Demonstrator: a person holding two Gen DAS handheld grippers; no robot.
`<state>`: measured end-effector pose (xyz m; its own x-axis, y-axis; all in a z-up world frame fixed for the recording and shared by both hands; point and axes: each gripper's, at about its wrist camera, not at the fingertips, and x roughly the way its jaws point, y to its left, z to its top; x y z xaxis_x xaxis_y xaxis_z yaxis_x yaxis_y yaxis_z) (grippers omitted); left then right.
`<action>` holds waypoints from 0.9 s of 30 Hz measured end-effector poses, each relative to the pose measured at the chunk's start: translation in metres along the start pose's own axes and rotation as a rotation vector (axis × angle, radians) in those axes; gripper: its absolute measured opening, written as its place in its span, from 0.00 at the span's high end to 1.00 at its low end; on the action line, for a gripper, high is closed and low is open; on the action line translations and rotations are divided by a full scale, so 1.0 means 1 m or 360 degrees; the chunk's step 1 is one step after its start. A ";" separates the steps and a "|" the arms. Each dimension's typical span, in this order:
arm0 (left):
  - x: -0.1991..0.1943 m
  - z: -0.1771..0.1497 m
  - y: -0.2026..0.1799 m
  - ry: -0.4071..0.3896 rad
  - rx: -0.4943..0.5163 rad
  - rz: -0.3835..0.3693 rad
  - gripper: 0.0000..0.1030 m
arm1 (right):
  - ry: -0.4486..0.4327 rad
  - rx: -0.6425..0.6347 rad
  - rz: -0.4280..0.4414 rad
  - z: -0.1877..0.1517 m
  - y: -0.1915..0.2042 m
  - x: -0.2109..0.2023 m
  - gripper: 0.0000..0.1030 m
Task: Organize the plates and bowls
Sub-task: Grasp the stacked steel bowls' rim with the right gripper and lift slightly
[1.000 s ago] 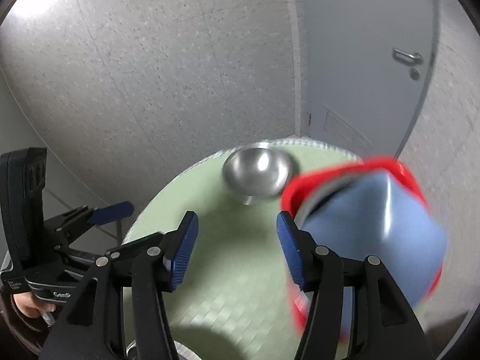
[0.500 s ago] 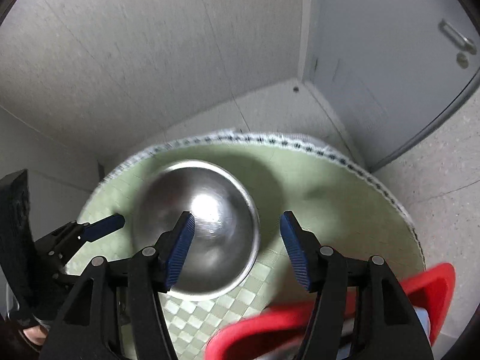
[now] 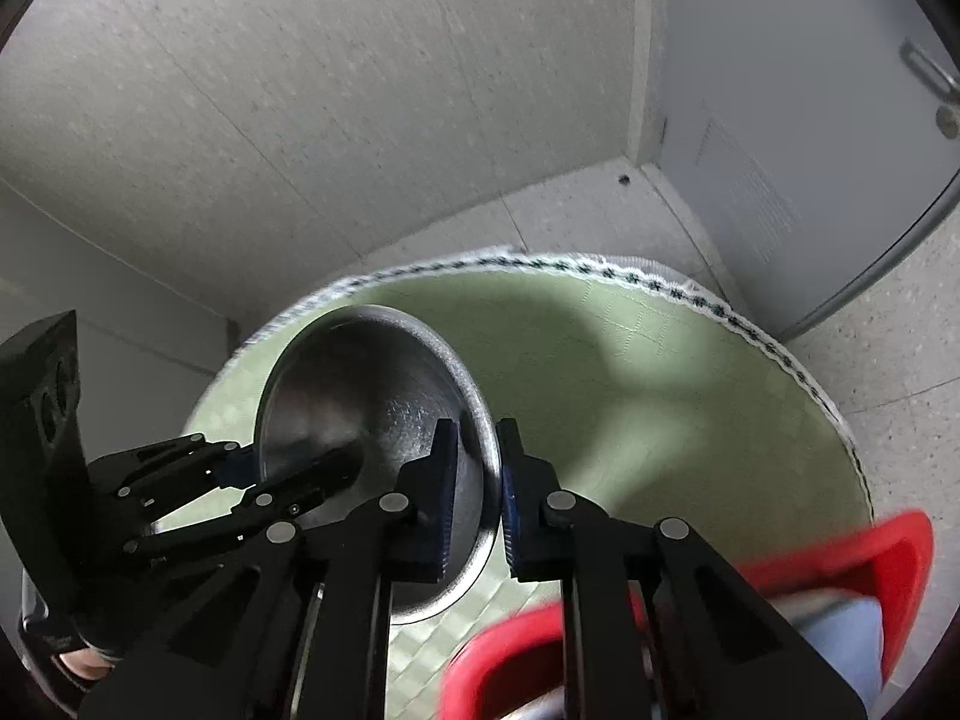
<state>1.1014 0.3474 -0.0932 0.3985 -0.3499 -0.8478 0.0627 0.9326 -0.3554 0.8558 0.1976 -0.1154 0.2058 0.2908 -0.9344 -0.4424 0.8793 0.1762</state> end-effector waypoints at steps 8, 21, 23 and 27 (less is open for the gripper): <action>-0.095 -0.057 -0.023 -0.0171 0.0185 -0.0030 0.83 | -0.0258 -0.0030 0.0035 -0.059 0.050 -0.080 0.88; -0.186 -0.209 -0.029 -0.0194 0.0476 -0.0095 0.83 | -0.0376 0.0053 -0.0018 -0.230 0.111 -0.129 0.87; -0.192 -0.232 -0.030 -0.0176 0.0541 -0.0086 0.83 | -0.0370 0.0088 -0.0021 -0.250 0.118 -0.127 0.87; -0.194 -0.268 -0.026 -0.0091 0.0604 -0.0115 0.80 | -0.0350 0.0198 -0.0021 -0.290 0.126 -0.117 0.87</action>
<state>0.7771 0.3677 -0.0251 0.4302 -0.4201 -0.7990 0.4219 0.8761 -0.2334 0.5227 0.1653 -0.0740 0.4018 0.3421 -0.8494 -0.3305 0.9192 0.2139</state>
